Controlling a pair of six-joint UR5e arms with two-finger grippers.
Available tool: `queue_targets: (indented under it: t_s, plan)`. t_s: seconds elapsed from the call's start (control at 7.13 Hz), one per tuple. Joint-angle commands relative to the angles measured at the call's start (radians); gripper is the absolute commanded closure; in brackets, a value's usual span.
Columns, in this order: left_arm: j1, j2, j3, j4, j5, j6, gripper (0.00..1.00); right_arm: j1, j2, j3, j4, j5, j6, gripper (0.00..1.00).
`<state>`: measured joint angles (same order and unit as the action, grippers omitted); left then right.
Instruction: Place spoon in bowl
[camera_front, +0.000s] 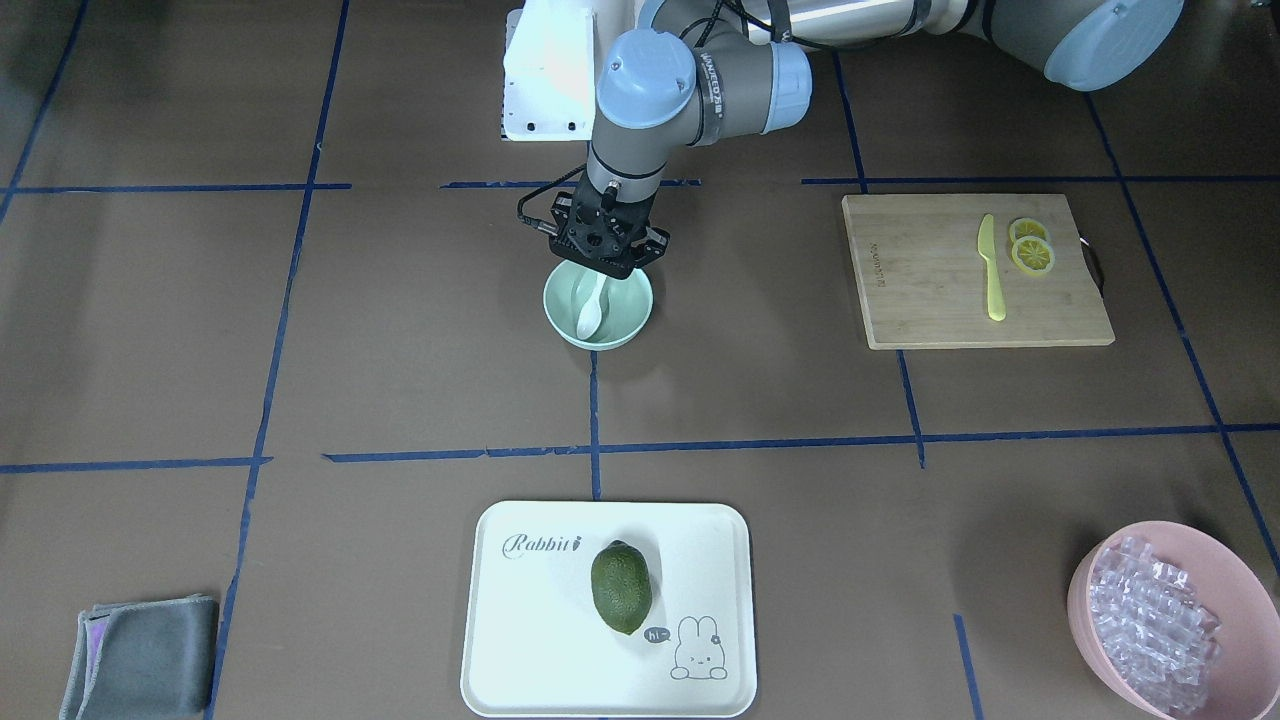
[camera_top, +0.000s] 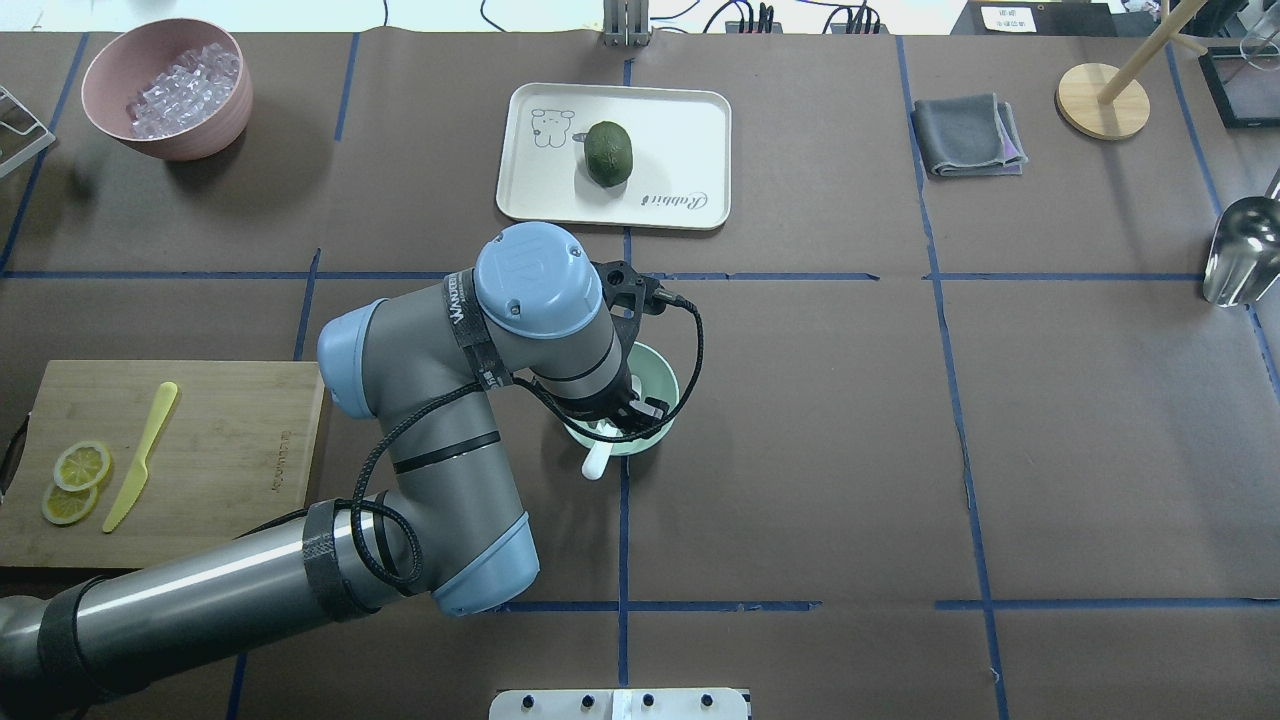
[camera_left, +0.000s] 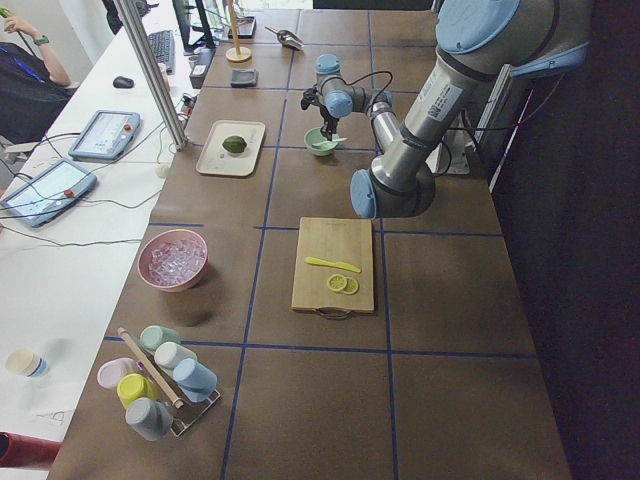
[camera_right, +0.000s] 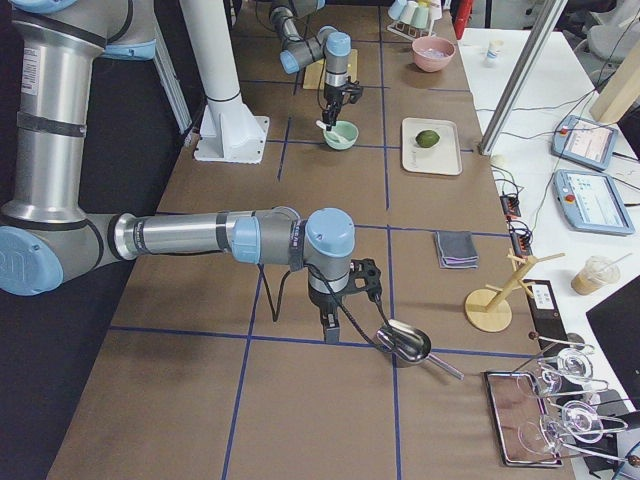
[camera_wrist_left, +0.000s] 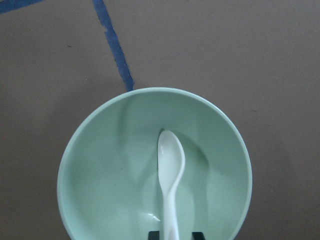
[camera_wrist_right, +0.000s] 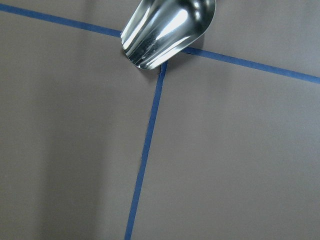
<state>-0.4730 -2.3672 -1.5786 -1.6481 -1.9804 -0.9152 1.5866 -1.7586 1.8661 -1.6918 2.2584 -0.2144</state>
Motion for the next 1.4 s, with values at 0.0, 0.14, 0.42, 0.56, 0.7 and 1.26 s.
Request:
queue_targets:
  t_s: [0.0,0.14,0.42,0.56,0.7,1.26]
  plan:
    - [-0.028,0.002,-0.009,0.004,-0.026,-0.019,0.0,0.001,-0.001,-0.002,-0.002,0.003,0.021,0.0]
    - [-0.085,0.018,-0.011,0.005,-0.107,-0.013,0.0,0.0,-0.002,-0.01,-0.002,0.001,0.024,0.0]
    - [-0.185,0.214,-0.132,0.005,-0.15,0.118,0.0,0.0,-0.013,-0.013,-0.002,0.029,0.024,0.0]
    - [-0.287,0.298,-0.185,0.019,-0.225,0.233,0.0,0.0,-0.015,-0.015,-0.002,0.059,0.024,0.0]
    - [-0.403,0.386,-0.207,0.028,-0.321,0.36,0.0,-0.003,-0.016,-0.016,-0.002,0.061,0.023,0.0]
    - [-0.864,0.764,-0.209,0.031,-0.345,0.867,0.0,-0.019,-0.015,-0.016,-0.002,0.095,0.023,0.0]
